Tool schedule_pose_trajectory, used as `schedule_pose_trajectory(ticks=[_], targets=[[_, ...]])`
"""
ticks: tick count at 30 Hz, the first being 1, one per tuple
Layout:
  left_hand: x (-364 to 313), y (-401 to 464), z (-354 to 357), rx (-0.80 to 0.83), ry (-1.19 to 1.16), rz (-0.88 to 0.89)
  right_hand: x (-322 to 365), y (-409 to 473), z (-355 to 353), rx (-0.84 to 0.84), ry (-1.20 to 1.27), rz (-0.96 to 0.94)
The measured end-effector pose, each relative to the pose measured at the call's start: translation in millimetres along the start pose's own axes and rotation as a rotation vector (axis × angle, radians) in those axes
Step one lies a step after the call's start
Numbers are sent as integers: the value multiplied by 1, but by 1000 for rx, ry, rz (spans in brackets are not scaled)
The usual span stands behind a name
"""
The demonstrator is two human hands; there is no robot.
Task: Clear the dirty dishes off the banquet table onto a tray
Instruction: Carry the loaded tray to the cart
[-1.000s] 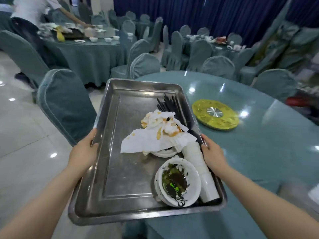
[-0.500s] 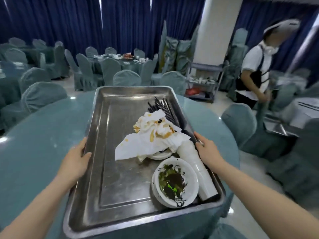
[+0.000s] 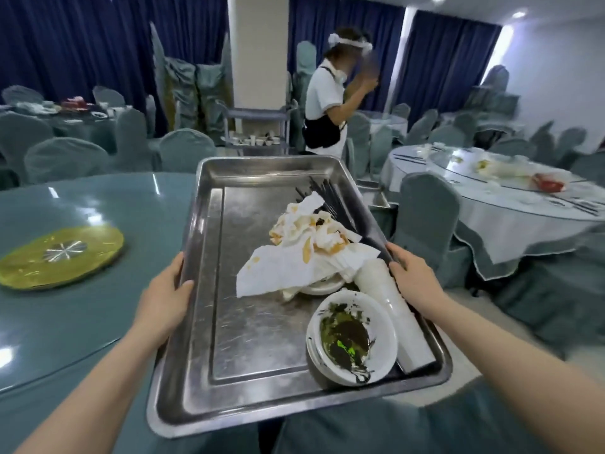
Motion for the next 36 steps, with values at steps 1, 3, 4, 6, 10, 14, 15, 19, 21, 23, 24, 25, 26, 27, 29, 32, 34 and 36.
schedule_pose_trajectory(ticks=[1, 3, 4, 6, 10, 14, 15, 19, 21, 23, 24, 25, 26, 27, 29, 32, 34, 36], targets=[[-12, 2, 15, 27, -7, 28, -16, -8, -12, -25, -11, 31], [-36, 4, 40, 74, -18, 93, -42, -27, -31, -79, -19, 89], [-48, 5, 51, 97, -19, 135, -53, -38, -39, -108, -2, 117], [-74, 2, 75, 148, -41, 220, -77, -63, -55, -159, 23, 179], [-105, -5, 124, 279, -25, 262, -117, -112, -88, -261, 61, 315], [-142, -19, 160, 334, -66, 320, -148, -156, -115, -331, 73, 384], [-153, -24, 169, 345, -85, 335, -156, -167, -123, -353, 80, 400], [-191, -39, 212, 435, -19, 376, -195, -200, -152, -405, 76, 480], [-211, -49, 235, 443, 6, 380, -219, -212, -171, -417, 79, 511], [-229, -61, 258, 447, 11, 391, -244, -217, -188, -415, 93, 512], [-239, -67, 271, 450, 8, 392, -258, -219, -198, -412, 103, 509], [-249, -73, 286, 447, 7, 389, -274, -220, -209, -411, 111, 508], [-260, -79, 303, 441, 6, 384, -292, -220, -221, -407, 116, 509], [-271, -84, 317, 434, 8, 380, -309, -220, -231, -401, 120, 510], [-292, -98, 348, 420, 14, 361, -344, -216, -251, -366, 125, 511], [-319, -114, 388, 398, 12, 322, -391, -208, -283, -332, 122, 516], [-331, -124, 407, 375, -8, 305, -410, -200, -303, -319, 108, 508], [-336, -133, 422, 378, 12, 264, -425, -192, -318, -300, 85, 505]])
Point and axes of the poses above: each hand's wrist, its own y-axis towards the middle knuckle, its own z-axis out of the palm, x = y × z, the point moved 8 cm from there along y, towards the middle knuckle, and after that the axes turned 8 degrees about x, right-handed, at the moved point
